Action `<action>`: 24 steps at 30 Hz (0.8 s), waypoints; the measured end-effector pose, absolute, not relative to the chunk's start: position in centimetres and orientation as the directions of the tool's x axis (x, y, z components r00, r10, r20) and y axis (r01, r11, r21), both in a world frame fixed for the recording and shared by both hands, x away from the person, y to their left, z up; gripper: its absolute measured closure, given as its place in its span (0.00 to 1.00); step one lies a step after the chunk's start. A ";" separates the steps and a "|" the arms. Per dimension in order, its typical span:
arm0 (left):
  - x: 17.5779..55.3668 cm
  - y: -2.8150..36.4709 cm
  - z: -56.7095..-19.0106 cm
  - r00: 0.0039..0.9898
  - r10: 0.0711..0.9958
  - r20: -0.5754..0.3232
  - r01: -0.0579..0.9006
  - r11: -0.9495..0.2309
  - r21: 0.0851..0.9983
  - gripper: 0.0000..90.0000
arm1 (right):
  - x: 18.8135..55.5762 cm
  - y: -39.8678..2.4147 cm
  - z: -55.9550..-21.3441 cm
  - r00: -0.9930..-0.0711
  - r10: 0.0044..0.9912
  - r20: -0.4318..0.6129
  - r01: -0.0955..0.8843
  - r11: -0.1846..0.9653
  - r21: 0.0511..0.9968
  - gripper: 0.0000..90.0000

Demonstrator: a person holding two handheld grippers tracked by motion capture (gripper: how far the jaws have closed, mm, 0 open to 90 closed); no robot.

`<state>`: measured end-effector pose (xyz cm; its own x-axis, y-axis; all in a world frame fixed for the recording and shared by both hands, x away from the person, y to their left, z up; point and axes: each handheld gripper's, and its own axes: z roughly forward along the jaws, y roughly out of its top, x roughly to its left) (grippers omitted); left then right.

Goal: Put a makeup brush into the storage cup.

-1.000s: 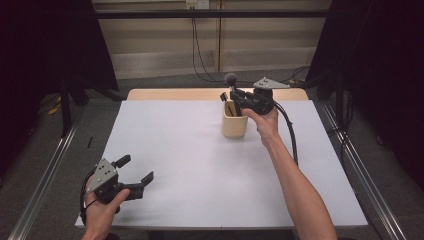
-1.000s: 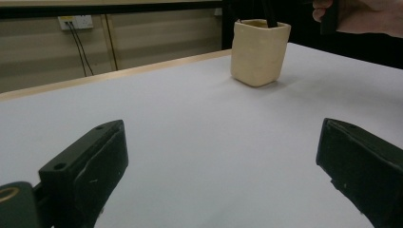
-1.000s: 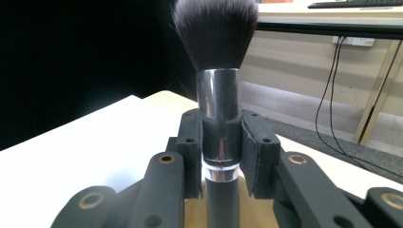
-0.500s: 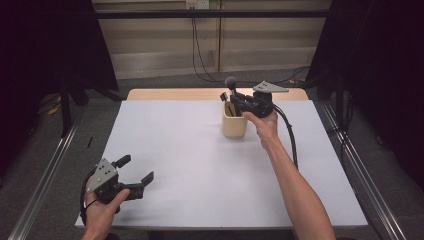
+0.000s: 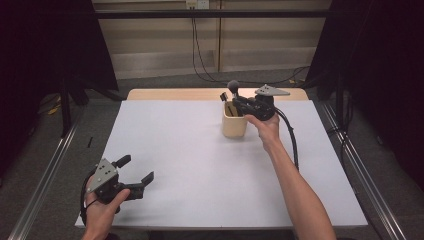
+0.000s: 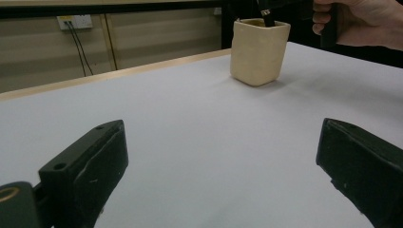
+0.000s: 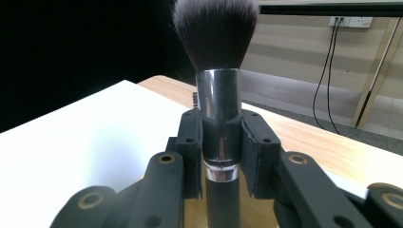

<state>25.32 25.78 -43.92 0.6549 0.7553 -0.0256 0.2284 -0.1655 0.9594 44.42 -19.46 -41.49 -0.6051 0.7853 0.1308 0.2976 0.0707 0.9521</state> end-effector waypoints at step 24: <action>25.4 25.7 -43.9 0.659 0.752 -0.022 0.227 -0.171 0.959 0.04 | 43.7 -19.8 -41.9 -0.594 0.796 0.119 0.308 0.089 0.947 0.65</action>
<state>25.40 25.70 -43.93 0.6589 0.7519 -0.0218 0.2267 -0.1709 0.9589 43.70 -19.84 -41.86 -0.5937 0.7959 0.1185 0.3085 0.0891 0.9471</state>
